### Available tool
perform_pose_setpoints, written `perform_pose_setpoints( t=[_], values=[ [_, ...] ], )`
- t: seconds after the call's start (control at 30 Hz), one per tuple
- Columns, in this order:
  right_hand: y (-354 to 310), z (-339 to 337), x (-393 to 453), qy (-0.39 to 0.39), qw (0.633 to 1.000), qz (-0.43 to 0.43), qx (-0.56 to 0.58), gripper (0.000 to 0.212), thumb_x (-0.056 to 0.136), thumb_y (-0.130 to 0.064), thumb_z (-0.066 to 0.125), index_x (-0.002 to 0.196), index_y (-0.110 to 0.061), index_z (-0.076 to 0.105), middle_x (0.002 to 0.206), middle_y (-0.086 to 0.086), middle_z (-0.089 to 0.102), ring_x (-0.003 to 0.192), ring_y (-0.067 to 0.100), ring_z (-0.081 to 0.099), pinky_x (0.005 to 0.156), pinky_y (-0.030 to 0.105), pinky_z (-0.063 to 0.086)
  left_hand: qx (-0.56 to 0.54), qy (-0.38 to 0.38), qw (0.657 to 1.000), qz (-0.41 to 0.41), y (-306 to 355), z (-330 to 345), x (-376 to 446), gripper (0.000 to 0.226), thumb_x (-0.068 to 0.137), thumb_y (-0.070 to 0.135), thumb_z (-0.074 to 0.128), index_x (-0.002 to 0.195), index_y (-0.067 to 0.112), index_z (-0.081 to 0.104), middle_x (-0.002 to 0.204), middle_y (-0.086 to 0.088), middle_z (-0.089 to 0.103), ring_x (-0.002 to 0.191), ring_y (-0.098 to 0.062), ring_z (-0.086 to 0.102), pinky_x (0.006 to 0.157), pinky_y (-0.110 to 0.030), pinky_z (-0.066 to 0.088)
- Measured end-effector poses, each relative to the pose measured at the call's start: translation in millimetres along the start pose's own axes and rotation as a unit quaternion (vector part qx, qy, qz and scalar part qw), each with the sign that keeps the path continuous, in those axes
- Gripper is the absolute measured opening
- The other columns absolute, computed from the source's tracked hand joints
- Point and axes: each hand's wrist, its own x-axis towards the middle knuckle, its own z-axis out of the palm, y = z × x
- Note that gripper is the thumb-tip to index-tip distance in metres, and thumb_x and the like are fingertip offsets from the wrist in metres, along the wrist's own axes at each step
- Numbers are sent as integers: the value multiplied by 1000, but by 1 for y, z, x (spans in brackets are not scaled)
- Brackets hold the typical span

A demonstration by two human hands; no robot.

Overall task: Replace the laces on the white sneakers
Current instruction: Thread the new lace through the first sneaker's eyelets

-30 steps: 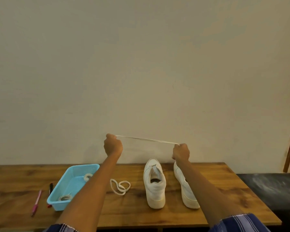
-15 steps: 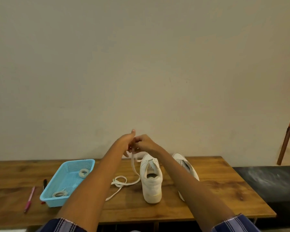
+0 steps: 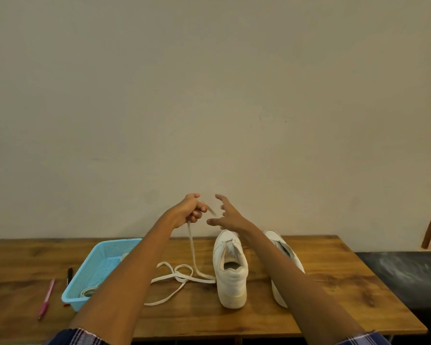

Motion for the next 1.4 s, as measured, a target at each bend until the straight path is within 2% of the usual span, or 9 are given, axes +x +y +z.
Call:
perform_pose_setpoints(
  t=[0.13,0.27,0.4,0.53,0.6,0.8,1.07,1.27,1.4],
  values=[
    [3,4,2,-45,999,-14,26,22,97,-20,52,110,-6,60,101,7,63,94,20,59,80,33,45,6,-17,1000,6,-3,2,6,52,93,0,33,143,15,24,59,0,42,37,-4,31,36,-15,23],
    [9,-4,1,-54,996,-4,77,20,98,-23,50,92,-11,65,70,-2,60,60,7,59,64,20,43,131,47,990,25,-9,-3,12,40,93,4,32,132,12,37,64,-2,47,46,-9,34,42,-19,25],
    [17,-13,2,9,990,15,139,21,96,-13,52,100,3,65,70,3,55,56,10,51,53,16,46,236,118,964,11,-24,-12,20,31,96,7,33,124,5,45,80,-11,58,56,-14,43,48,-22,33],
    [22,-16,1,-16,997,15,79,20,96,-1,49,109,2,63,77,1,63,59,9,54,52,14,46,345,61,936,5,-39,-12,25,59,88,9,60,140,13,34,134,-16,48,108,-26,55,83,-30,48],
    [23,-11,1,-46,997,2,54,11,92,-3,55,101,-3,62,76,2,67,56,9,55,50,15,44,304,9,951,46,-43,0,28,66,84,10,68,141,14,34,137,-13,47,119,-26,51,91,-31,44],
    [34,-5,8,27,999,-8,43,13,85,-12,68,78,-11,58,63,2,64,40,0,50,42,12,38,162,-32,984,69,-55,22,38,22,94,3,52,114,1,62,99,-15,67,81,-18,63,82,-33,56],
    [66,-4,10,85,983,47,154,16,84,-4,68,99,-1,62,76,9,64,59,12,60,54,15,50,180,28,981,71,-78,36,52,19,95,16,54,102,6,69,76,1,59,63,-5,47,56,-17,38],
    [75,1,12,144,897,118,402,29,79,0,72,102,-5,55,81,13,64,62,18,61,54,24,54,134,36,987,82,-88,52,59,17,94,18,56,95,7,69,74,1,60,63,-7,51,57,-18,42],
    [79,-4,13,153,818,119,542,26,81,2,68,103,-2,54,82,13,65,68,19,70,57,25,58,97,-31,995,-10,-93,53,57,19,96,11,51,96,0,66,76,-7,64,60,-12,59,57,-19,53]
  ],
)
